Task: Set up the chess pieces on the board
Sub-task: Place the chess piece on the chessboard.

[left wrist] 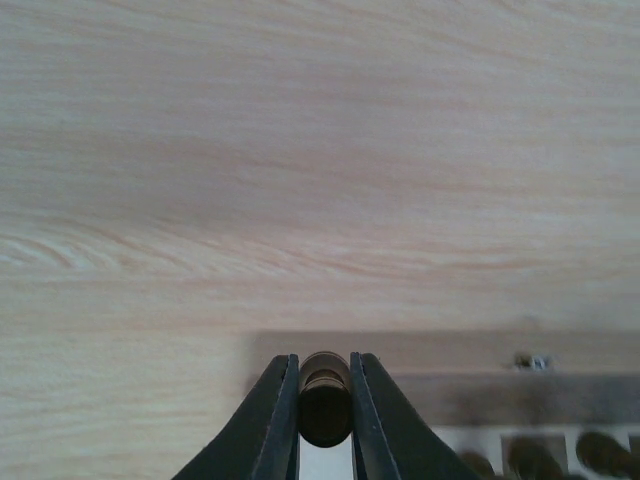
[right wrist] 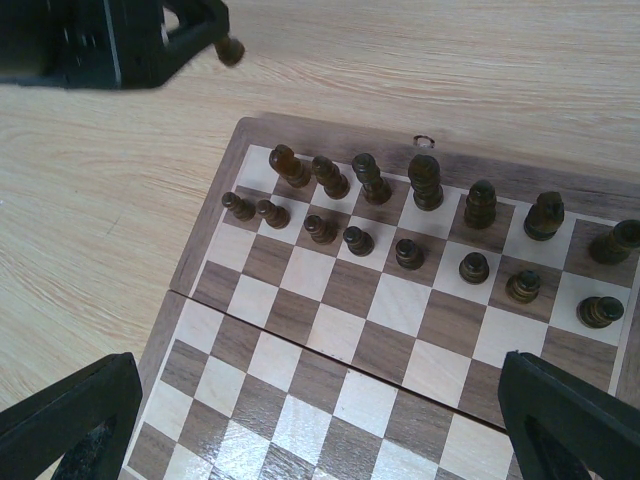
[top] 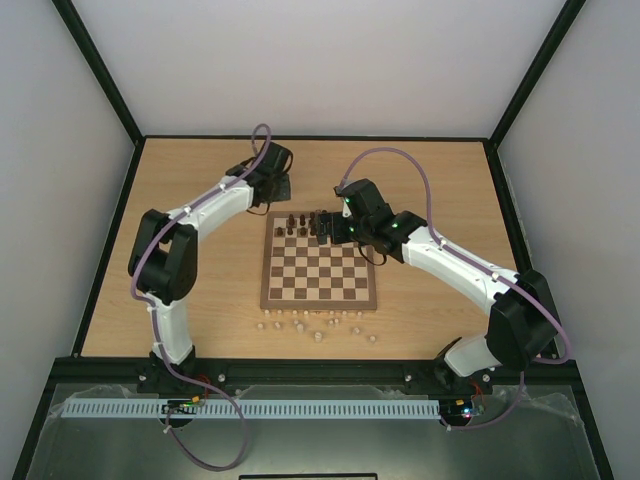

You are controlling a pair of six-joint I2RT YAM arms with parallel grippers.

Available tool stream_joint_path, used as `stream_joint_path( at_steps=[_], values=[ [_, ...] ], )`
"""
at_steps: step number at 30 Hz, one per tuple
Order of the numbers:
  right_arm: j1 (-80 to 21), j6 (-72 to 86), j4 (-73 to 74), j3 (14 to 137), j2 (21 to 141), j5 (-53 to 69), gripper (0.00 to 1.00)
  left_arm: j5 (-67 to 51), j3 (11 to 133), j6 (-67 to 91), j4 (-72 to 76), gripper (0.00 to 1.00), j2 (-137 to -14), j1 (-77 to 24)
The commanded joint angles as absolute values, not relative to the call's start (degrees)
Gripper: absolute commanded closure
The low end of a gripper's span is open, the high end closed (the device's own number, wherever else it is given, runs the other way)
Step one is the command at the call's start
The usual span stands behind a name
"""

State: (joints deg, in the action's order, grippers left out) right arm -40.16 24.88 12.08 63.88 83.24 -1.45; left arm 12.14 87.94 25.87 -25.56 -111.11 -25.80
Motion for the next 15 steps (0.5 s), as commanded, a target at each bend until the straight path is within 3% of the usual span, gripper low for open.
stream_joint_path(
  at_steps=[1, 15],
  values=[
    [-40.7, 25.0, 12.6, 63.3, 81.3, -1.2, 0.01, 12.3, 84.8, 25.6, -28.6, 0.94, -109.3, -28.6],
    [-40.6, 25.0, 12.5, 63.3, 81.6, -1.3, 0.01, 12.2, 79.7, 26.4, -26.4, 0.94, -110.4, -30.4]
  ],
)
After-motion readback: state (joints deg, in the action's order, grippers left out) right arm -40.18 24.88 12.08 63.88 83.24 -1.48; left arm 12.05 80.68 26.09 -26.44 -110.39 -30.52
